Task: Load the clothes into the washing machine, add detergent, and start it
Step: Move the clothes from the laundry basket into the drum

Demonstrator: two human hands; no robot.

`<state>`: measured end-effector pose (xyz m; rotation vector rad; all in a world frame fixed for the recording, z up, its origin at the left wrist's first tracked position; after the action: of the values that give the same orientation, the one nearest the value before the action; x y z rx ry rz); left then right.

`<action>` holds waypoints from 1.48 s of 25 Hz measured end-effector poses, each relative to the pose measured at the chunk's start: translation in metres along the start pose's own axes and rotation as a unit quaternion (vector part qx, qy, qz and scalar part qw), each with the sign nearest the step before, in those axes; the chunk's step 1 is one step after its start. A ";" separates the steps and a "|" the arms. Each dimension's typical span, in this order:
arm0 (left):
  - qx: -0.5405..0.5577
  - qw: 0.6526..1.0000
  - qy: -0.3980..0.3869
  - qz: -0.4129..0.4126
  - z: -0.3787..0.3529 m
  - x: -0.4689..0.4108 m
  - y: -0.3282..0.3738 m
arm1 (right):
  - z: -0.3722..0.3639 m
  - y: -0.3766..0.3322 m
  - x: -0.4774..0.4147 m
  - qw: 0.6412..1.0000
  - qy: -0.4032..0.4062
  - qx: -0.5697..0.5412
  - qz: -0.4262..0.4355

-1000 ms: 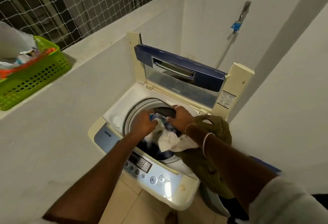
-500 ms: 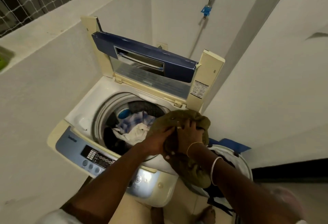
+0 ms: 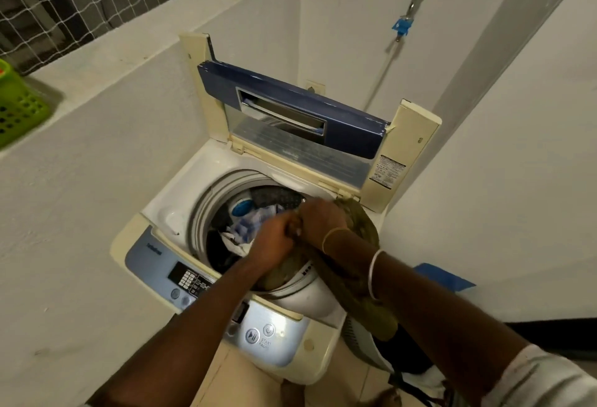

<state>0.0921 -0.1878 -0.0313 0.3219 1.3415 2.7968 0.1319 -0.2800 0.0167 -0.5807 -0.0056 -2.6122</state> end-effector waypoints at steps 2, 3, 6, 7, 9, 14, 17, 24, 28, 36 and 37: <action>0.068 0.992 0.097 0.031 0.051 0.000 -0.004 | 0.037 -0.022 -0.016 0.997 0.059 -0.052 0.028; 0.110 0.982 0.147 0.035 0.076 0.002 -0.006 | 0.054 -0.031 -0.024 0.987 0.086 -0.126 0.043; 0.155 0.954 0.254 0.030 0.135 0.008 -0.003 | 0.088 -0.053 -0.053 0.931 0.145 -0.329 0.069; 0.149 0.953 0.262 0.030 0.144 0.009 0.000 | 0.087 -0.058 -0.062 0.923 0.155 -0.347 0.062; 0.130 0.966 0.219 0.047 0.140 0.008 -0.008 | 0.071 -0.062 -0.072 0.917 0.154 -0.365 0.048; 0.067 0.978 -0.024 0.197 0.060 0.008 -0.095 | -0.051 -0.026 -0.076 0.968 -0.062 -0.243 -0.024; -0.044 0.976 -0.088 0.193 0.024 0.013 -0.113 | -0.088 -0.001 -0.058 0.973 -0.122 -0.193 -0.021; -0.050 0.992 0.036 0.114 -0.021 -0.017 -0.061 | -0.080 0.045 -0.015 0.953 0.006 -0.299 -0.044; 0.011 0.992 0.122 -0.031 -0.055 -0.009 0.040 | -0.068 0.100 0.048 0.905 0.183 -0.377 -0.078; -0.089 0.978 -0.088 -0.166 -0.226 -0.024 0.144 | -0.177 0.248 0.151 0.848 0.193 -0.429 -0.244; -0.094 0.977 -0.111 -0.156 -0.247 -0.029 0.145 | -0.190 0.264 0.158 0.853 0.179 -0.418 -0.254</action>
<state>0.0821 -0.4724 -0.0749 0.3664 0.9763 2.5135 0.0446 -0.6042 -0.1173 -0.3637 1.3183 -3.1200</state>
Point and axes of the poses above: each hand's wrist, its own x-axis away from the middle knuckle, its own z-axis out of the back of the hand, y = z × x, the point moved 7 cm from there along -x, towards the middle knuckle, and after that the axes turned 7 degrees about -y, right-handed, at the moved point
